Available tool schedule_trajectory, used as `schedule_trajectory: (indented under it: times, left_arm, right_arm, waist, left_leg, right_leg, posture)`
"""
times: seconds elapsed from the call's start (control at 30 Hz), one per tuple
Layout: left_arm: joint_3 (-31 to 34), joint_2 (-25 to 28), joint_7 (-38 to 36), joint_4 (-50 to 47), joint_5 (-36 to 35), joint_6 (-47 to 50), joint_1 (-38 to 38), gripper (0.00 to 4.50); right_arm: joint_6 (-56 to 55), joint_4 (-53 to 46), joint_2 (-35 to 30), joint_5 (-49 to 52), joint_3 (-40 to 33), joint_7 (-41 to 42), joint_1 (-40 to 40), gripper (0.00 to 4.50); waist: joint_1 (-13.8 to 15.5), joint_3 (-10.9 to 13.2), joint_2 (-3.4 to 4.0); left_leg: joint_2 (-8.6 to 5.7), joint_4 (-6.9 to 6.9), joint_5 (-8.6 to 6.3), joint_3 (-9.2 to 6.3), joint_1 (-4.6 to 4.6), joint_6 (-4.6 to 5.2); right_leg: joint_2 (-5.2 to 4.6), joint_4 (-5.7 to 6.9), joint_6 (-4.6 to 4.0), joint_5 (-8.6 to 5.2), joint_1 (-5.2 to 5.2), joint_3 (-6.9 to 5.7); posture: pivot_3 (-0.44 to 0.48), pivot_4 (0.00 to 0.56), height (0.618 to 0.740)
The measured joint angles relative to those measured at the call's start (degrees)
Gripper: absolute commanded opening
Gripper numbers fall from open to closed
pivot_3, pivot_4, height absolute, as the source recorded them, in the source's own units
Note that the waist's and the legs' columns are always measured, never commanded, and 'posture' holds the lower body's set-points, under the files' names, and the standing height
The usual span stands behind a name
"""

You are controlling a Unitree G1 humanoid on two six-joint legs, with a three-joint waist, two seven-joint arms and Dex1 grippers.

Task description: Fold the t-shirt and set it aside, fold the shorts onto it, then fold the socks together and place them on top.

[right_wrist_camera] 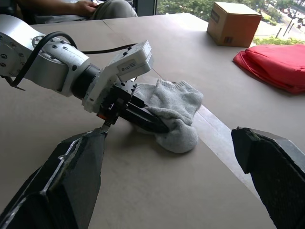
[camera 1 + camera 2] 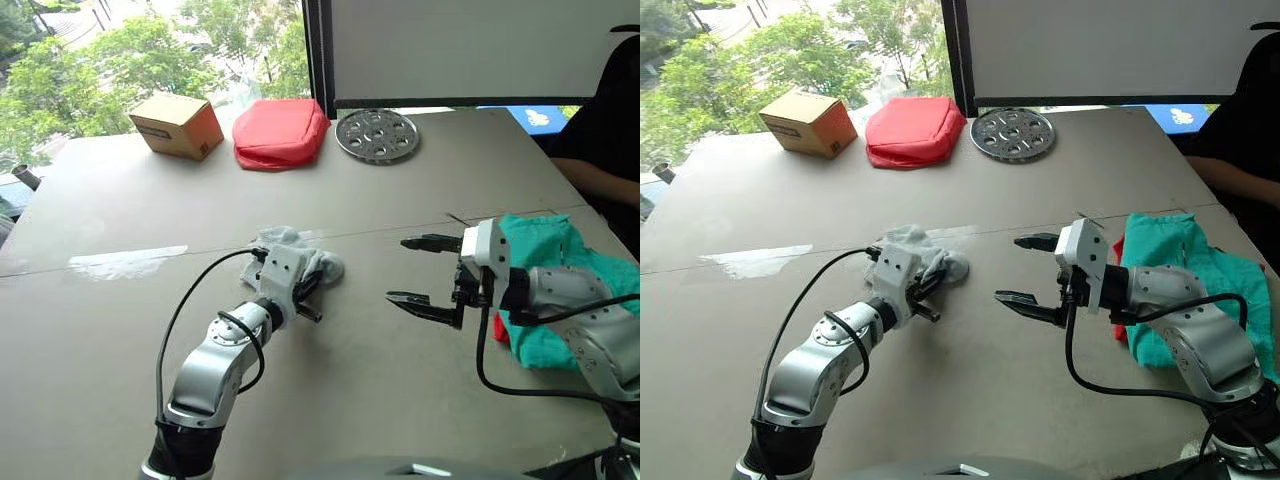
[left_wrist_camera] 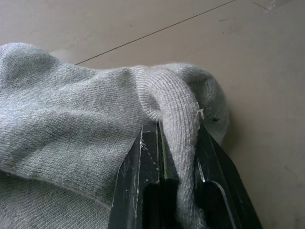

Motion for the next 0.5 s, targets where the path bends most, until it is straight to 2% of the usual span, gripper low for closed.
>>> schedule_trajectory:
  times: [0.03, 0.07, 0.13, 0.17, 0.2, 0.23, 0.4, 0.5]
  left_arm:
    - [0.01, -0.01, 0.0, -0.32, 0.0, 0.1, 0.34, 0.01]
    - [0.02, -0.05, 0.0, -0.42, -0.01, 0.11, 0.47, 0.01]
    - [0.07, -0.3, 0.0, -0.55, -0.04, 0.2, 0.56, 0.01]
    - [0.08, -0.57, 0.0, -0.55, -0.07, 0.24, 0.6, 0.01]
    - [0.19, -0.56, 0.0, -0.63, -0.09, 0.25, 0.73, 0.01]
    - [0.44, -0.57, -0.01, -0.63, -0.12, 0.27, 0.89, 0.01]
    - [0.7, -0.7, 0.0, -0.64, -0.13, 0.39, 0.82, 0.01]
    - [0.95, -0.71, -0.01, -0.73, -0.14, 0.4, 0.84, 0.01]
  right_arm:
    - [0.24, 0.0, -0.01, 0.17, 0.0, -0.02, 0.0, 4.5]
    - [0.27, -0.04, -0.01, 0.22, -0.02, -0.06, 0.0, 4.5]
    - [0.4, -0.04, -0.01, 0.26, -0.05, -0.3, 0.03, 4.5]
    - [0.53, -0.04, 0.0, 0.33, -0.1, -0.57, 0.05, 4.5]
    - [0.71, -0.1, 0.14, 0.44, -0.11, -0.84, -0.01, 4.5]
    - [0.96, -0.21, 0.49, 0.54, -0.12, -1.19, -0.06, 4.5]
    - [1.44, -0.87, 0.6, 0.95, -0.12, -1.57, -0.06, 4.5]
    - [1.44, -0.99, 0.59, 0.95, -0.12, -1.56, -0.06, 4.5]
  waist:
    - [-0.23, 0.04, 0.06]
    - [-0.4, 0.06, 0.07]
    - [-0.56, 0.1, 0.12]
    - [-0.62, 0.12, 0.09]
    - [-0.49, 0.16, 0.29]
    - [0.03, 0.05, 0.1]
    - [1.43, 0.06, -0.04]
    - [1.24, -0.05, -0.25]
  left_leg:
    - [-1.29, -0.12, 0.21, -2.15, 0.14, -0.15]
    - [-2.05, -0.24, 0.37, -3.44, 0.26, -0.29]
    - [-2.6, -0.28, 0.58, -4.18, -0.05, -0.32]
    - [-2.77, -0.24, 0.67, -4.11, -0.08, -0.23]
    - [-2.47, -0.26, 0.71, -3.97, 0.22, -0.27]
    - [-2.57, -0.29, 0.71, -3.79, 0.31, -0.28]
    - [-2.59, -0.59, 0.53, -2.84, 0.34, -0.54]
    - [-2.68, -0.83, 0.53, -2.69, 0.36, -0.53]
  right_leg:
    - [-0.16, 0.26, 0.73, -0.46, 0.22, -0.13]
    - [-0.5, 0.32, 0.97, -0.64, 0.44, -0.56]
    - [-1.12, 0.42, 1.22, -0.86, 0.71, -1.18]
    - [-1.9, 0.46, 1.09, -0.98, 0.99, -1.82]
    - [-1.75, 0.88, 1.03, -1.08, 0.59, -1.45]
    - [-1.56, 1.08, 0.99, -1.1, 0.39, -0.82]
    - [-1.17, 1.1, 1.01, -1.09, -0.13, 1.03]
    - [-1.34, 1.07, 1.01, -1.09, -0.15, 1.0]
  posture:
    - [0.0, 0.15, 0.74]
    - [0.0, 0.15, 0.74]
    - [0.0, 0.15, 0.74]
    - [0.0, 0.15, 0.74]
    - [0.0, 0.15, 0.74]
    - [0.0, 0.15, 0.74]
    - [0.0, 0.15, 0.74]
    - [0.0, 0.15, 0.74]
